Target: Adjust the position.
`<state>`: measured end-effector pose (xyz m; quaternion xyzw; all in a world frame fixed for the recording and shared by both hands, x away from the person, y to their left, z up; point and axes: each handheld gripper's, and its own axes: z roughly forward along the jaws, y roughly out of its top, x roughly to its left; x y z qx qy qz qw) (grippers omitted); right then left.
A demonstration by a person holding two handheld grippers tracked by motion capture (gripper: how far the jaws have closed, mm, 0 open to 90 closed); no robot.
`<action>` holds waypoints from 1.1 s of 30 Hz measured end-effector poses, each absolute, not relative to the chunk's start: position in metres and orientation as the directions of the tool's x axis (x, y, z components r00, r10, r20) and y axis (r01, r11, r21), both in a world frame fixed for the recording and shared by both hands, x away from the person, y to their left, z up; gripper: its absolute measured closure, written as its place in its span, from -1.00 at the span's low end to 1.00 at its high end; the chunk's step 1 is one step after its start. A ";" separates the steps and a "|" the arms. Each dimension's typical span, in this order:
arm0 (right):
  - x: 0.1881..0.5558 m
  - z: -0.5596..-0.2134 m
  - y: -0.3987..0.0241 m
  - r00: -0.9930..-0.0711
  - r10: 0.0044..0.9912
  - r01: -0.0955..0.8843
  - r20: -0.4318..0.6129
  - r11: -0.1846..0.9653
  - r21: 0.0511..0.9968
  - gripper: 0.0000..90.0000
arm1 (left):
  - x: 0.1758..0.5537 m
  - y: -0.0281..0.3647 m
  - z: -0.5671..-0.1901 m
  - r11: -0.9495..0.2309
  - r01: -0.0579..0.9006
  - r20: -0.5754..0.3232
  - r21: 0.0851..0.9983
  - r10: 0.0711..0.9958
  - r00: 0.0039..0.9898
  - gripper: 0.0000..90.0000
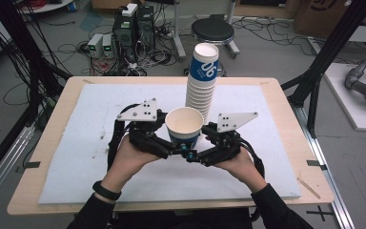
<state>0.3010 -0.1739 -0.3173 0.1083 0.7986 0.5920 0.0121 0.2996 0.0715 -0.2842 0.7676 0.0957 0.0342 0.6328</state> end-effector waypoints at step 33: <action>0.299 -0.321 -0.170 -0.982 0.152 0.152 0.110 0.302 0.941 -0.33 | 0.298 0.080 -0.278 -0.115 0.094 -0.075 0.989 0.160 0.984 -0.62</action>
